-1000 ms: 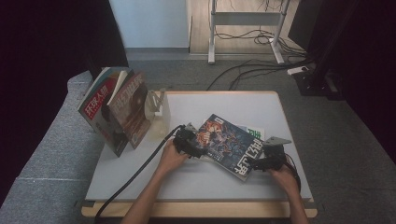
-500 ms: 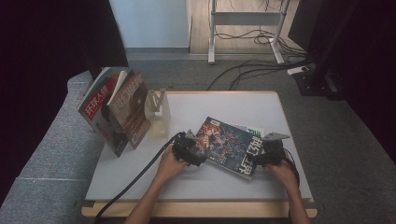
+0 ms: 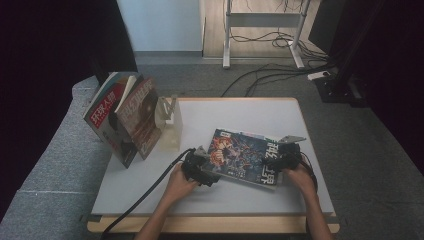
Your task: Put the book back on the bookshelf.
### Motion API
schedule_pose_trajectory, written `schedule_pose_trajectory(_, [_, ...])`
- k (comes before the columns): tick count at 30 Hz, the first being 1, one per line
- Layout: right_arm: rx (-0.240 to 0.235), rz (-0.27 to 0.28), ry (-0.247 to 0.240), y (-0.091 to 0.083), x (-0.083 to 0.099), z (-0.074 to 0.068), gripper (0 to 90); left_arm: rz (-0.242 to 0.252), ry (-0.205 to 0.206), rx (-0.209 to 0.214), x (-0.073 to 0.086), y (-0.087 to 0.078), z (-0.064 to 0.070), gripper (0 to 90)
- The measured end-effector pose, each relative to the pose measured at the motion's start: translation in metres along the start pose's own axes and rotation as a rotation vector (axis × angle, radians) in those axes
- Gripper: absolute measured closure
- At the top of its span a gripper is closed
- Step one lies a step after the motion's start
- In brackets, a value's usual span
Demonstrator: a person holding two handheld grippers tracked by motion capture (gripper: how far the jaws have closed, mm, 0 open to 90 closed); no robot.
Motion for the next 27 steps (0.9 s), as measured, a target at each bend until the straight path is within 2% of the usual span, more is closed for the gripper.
schedule_pose_trajectory(5, [0.001,-0.004,0.002,0.006,-0.005,0.000,0.0,0.000,0.005,0.002,0.004,-0.003,0.011,0.0])
schedule_pose_trajectory(9, [0.005,0.002,0.008,0.010,-0.009,0.000,0.0,-0.006,0.028,0.006,0.007,-0.005,0.019,0.0])
schedule_pose_trajectory(12, [0.005,0.004,0.008,0.011,-0.010,0.000,0.0,0.000,0.040,0.022,0.007,-0.007,0.020,0.0])
schedule_pose_trajectory(14, [0.007,0.009,0.013,0.011,-0.010,-0.001,0.0,0.015,0.045,0.037,0.006,-0.008,0.017,0.0])
schedule_pose_trajectory(18, [-0.007,0.013,0.021,0.008,-0.006,-0.002,0.0,0.028,0.071,0.005,0.003,-0.008,0.006,0.0])
schedule_pose_trajectory(20, [-0.012,0.012,0.015,0.005,-0.003,-0.004,0.0,0.038,0.075,0.008,-0.001,-0.008,0.000,0.0])
schedule_pose_trajectory(27, [-0.010,0.023,-0.003,-0.010,0.006,-0.012,0.0,0.035,0.083,0.015,-0.016,-0.009,-0.018,0.0])
Point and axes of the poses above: each handheld gripper's, and its own axes: y roughly forward along the jaws, x roughly out of its underside, z roughly to its right, the point moved 8 cm from there along y, roughly forward along the jaws, and after that the axes turned 13 degrees about y, right-handed, at the moved point
